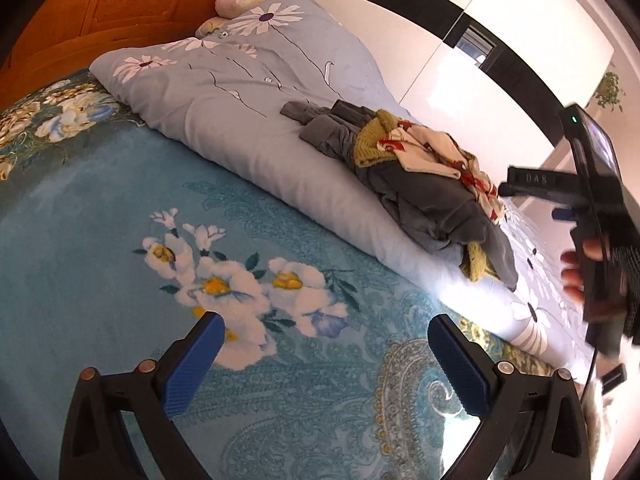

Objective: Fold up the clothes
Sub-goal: 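Grasp the cream car-print pajama pants from the pile with the right gripper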

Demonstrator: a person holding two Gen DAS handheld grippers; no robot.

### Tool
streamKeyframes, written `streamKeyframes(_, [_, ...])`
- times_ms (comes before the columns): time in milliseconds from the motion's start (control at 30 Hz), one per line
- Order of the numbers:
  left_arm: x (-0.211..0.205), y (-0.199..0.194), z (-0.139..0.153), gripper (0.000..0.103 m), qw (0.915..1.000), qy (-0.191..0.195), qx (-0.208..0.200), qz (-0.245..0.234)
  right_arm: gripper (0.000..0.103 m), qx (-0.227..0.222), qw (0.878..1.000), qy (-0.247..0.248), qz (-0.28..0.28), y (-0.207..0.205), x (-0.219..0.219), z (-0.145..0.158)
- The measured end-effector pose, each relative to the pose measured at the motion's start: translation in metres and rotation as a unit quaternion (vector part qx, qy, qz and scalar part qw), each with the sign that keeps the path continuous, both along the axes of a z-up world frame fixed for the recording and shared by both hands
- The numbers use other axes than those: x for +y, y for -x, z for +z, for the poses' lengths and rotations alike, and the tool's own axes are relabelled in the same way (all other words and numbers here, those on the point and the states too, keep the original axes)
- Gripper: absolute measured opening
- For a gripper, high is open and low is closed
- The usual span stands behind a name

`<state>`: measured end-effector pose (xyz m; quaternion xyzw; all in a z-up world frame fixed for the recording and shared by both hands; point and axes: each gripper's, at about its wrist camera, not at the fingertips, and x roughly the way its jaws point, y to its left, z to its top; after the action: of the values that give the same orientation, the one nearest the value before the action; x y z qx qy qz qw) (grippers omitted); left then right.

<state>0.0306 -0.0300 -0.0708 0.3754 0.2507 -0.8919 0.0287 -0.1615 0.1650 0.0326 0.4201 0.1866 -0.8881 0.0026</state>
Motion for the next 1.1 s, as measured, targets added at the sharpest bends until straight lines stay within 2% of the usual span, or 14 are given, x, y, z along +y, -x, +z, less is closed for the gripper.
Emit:
streamKeyframes(100, [0.002,-0.001,0.000,0.103,0.9999,-0.001,0.006,-0.012,0.103,0.002,0.999,-0.045,-0.002,0.026,-0.009,-0.007])
streamKeyframes(267, [-0.005,0.000,-0.002,0.103,0.9992,-0.029,0.022,-0.016,0.103,-0.001,0.994,-0.109,-0.027,0.064,-0.018,-0.022])
streamKeyframes(400, [-0.017,0.004,-0.011,0.103,0.9984,-0.055,0.011,0.005,0.103,0.005,0.987,-0.162,-0.021,0.081,-0.032,-0.037])
streamKeyframes(567, [-0.030,0.006,-0.022,0.103,0.9956,-0.090,0.000,0.026,0.100,0.000,0.981,-0.193,-0.009,0.093,-0.053,-0.057])
streamKeyframes(733, [-0.034,0.007,-0.026,0.103,0.9938,-0.108,-0.002,0.028,0.063,0.003,0.973,-0.230,-0.007,0.100,-0.071,-0.066])
streamKeyframes(767, [-0.034,0.008,-0.027,0.103,0.9935,-0.110,-0.002,0.027,0.060,-0.001,0.972,-0.233,-0.008,0.101,-0.073,-0.068])
streamKeyframes(833, [-0.035,0.009,-0.029,0.103,0.9929,-0.116,-0.004,0.027,0.038,-0.001,0.971,-0.241,-0.014,0.103,-0.076,-0.068])
streamKeyframes(900, [-0.037,0.009,-0.031,0.103,0.9923,-0.120,-0.006,0.029,0.027,0.003,0.968,-0.250,-0.017,0.102,-0.077,-0.065])
streamKeyframes(1000, [-0.040,0.009,-0.033,0.103,0.9910,-0.129,-0.009,0.035,0.018,0.013,0.967,-0.251,-0.026,0.103,-0.077,-0.055])
streamKeyframes(1100, [-0.041,0.009,-0.034,0.103,0.9903,-0.134,-0.010,0.035,0.015,0.038,0.969,-0.241,-0.042,0.102,-0.072,-0.030])
